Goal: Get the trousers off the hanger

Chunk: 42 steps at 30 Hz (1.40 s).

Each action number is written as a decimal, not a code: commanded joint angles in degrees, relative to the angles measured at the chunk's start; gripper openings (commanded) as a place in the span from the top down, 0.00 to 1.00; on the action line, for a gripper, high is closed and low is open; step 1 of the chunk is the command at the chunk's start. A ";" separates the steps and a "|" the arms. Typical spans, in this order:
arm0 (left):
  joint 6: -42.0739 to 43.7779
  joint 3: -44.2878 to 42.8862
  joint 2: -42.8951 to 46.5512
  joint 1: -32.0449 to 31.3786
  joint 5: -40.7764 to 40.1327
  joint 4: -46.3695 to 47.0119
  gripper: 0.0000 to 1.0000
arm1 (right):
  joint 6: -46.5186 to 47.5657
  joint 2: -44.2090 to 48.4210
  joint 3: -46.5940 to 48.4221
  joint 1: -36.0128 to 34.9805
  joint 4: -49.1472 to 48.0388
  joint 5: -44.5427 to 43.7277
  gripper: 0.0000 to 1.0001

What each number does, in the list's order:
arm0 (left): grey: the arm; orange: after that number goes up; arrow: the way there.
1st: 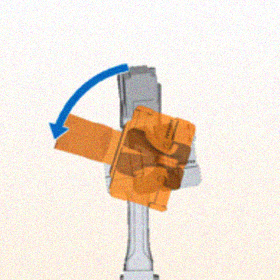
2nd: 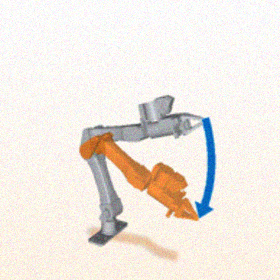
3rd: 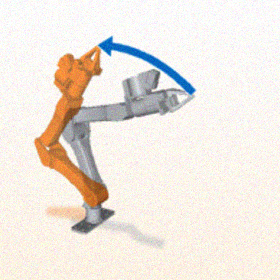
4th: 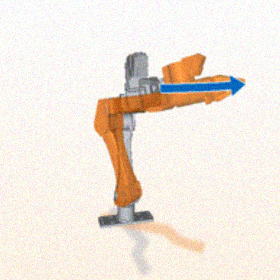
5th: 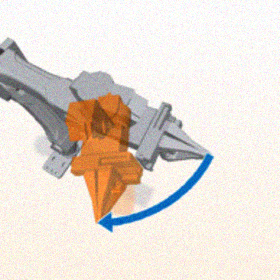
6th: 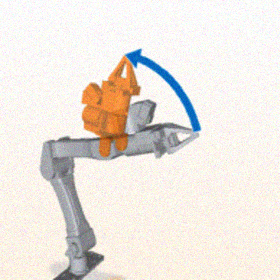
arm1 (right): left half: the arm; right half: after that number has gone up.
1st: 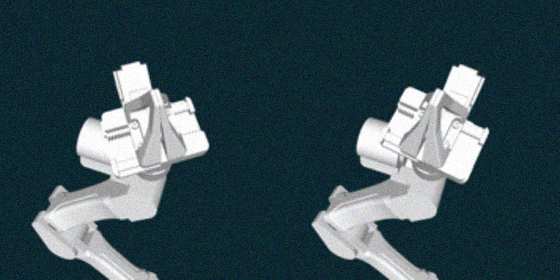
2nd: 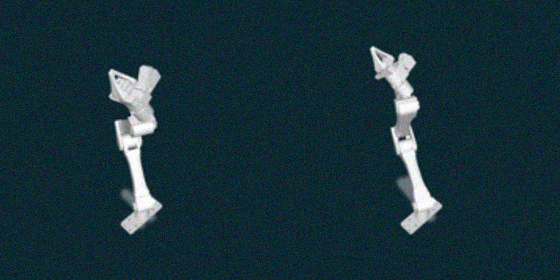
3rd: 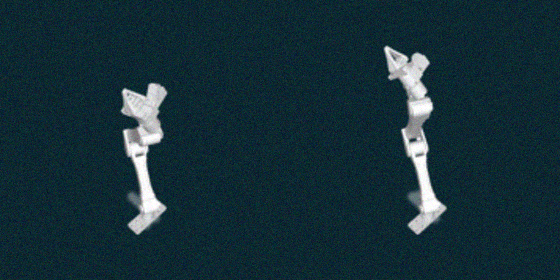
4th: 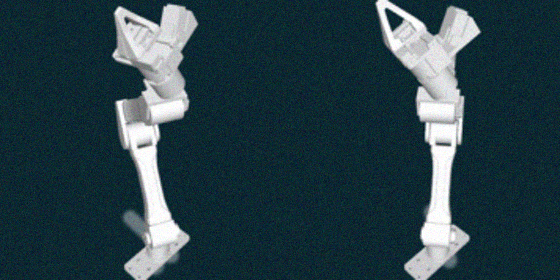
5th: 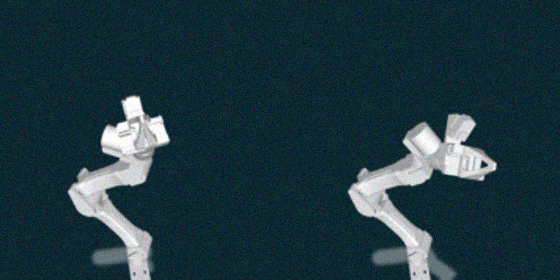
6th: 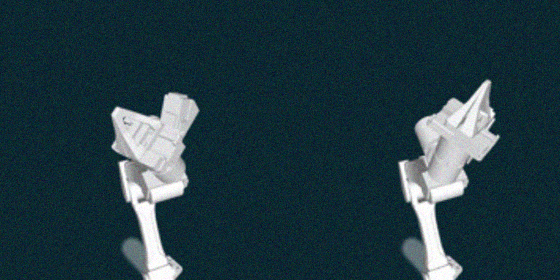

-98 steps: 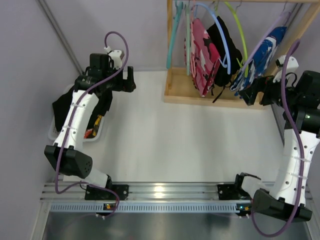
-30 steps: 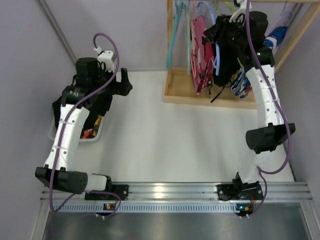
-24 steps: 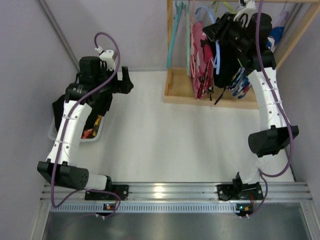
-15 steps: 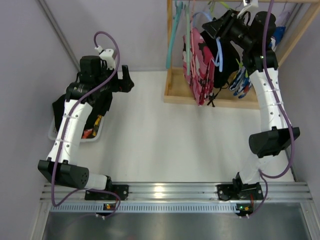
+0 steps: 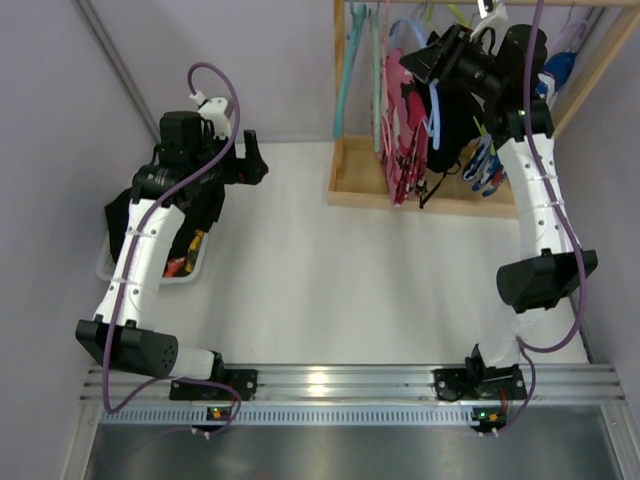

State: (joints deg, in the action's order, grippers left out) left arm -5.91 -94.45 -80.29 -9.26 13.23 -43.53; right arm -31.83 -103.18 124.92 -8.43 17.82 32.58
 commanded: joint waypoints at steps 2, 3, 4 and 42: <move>0.02 -0.64 0.84 0.29 0.47 3.01 0.02 | -6.03 0.69 1.47 1.30 -1.03 5.74 0.45; -0.06 -0.47 0.93 0.29 0.48 2.92 0.02 | -8.83 0.61 1.12 1.92 -1.65 7.31 0.41; 0.02 -0.38 0.93 0.29 0.65 3.01 0.02 | -10.34 0.26 0.50 2.27 -2.78 8.11 0.36; -0.33 -0.47 0.49 0.29 0.22 3.01 0.02 | -38.38 0.52 -1.88 3.15 -30.81 17.43 1.00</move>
State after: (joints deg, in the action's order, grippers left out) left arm -5.93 -93.95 -80.29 -9.26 13.23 -43.48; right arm -67.59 -106.59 119.96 -5.23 3.60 47.92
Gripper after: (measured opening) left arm 0.984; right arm 0.071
